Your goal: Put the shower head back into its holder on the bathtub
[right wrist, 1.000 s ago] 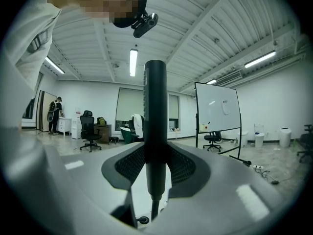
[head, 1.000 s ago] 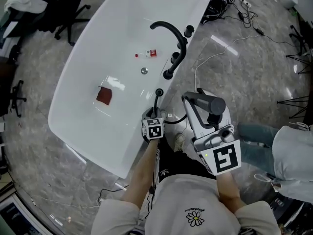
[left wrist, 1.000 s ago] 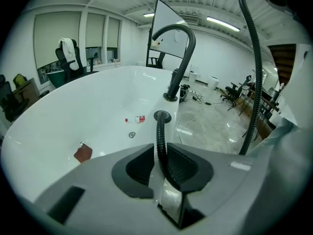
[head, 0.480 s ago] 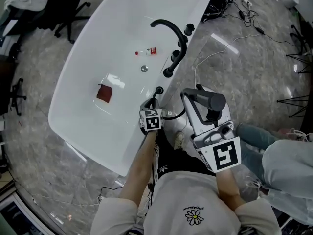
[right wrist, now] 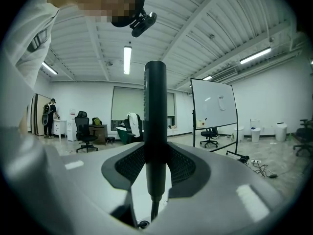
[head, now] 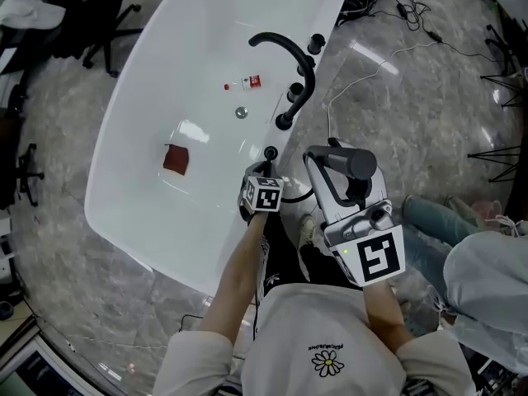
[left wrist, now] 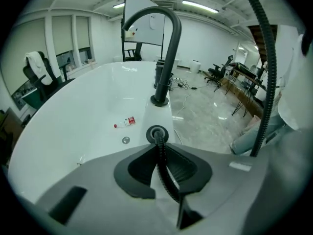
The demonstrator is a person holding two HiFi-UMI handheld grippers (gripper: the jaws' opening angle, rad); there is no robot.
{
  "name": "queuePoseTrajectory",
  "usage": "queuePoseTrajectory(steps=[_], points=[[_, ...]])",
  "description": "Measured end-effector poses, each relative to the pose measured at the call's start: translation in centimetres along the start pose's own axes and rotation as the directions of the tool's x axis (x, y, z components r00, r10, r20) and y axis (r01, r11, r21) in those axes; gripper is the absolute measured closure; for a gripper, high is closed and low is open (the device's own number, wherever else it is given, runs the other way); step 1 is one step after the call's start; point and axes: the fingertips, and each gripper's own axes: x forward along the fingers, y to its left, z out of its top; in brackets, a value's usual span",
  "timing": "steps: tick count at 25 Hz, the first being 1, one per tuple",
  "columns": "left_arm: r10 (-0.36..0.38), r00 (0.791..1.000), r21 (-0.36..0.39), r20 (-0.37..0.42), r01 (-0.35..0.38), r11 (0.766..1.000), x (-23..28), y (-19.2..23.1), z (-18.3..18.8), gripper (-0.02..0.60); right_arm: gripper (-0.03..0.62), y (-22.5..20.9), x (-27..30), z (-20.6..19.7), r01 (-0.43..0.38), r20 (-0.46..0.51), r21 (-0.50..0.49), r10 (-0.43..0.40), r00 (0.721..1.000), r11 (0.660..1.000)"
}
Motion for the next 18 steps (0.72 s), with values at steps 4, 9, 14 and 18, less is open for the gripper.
queuePoseTrajectory(steps=[4, 9, 14, 18], points=[[-0.053, 0.999, 0.023, 0.003, 0.053, 0.998, 1.1, 0.6, 0.8, 0.518, 0.457, -0.2, 1.4, 0.6, 0.025, 0.001, -0.008, -0.025, 1.0, 1.0], [-0.092, 0.993, 0.136, 0.074, 0.082, 0.987, 1.3, 1.4, 3.7, 0.518, 0.457, -0.8, 2.3, 2.1, 0.046, 0.028, -0.029, -0.046, 0.999, 0.999], [-0.011, 0.994, -0.095, 0.113, 0.022, 0.995, -1.9, 3.1, 1.6, 0.554, 0.457, -0.5, 1.7, 3.0, 0.046, 0.048, -0.044, -0.044, 0.998, 0.998], [-0.027, 0.995, -0.198, 0.096, 0.046, 0.979, -4.3, 0.8, -0.9, 0.55, 0.457, 0.1, 0.7, 3.5, 0.037, 0.062, -0.05, -0.034, 0.997, 0.998]])
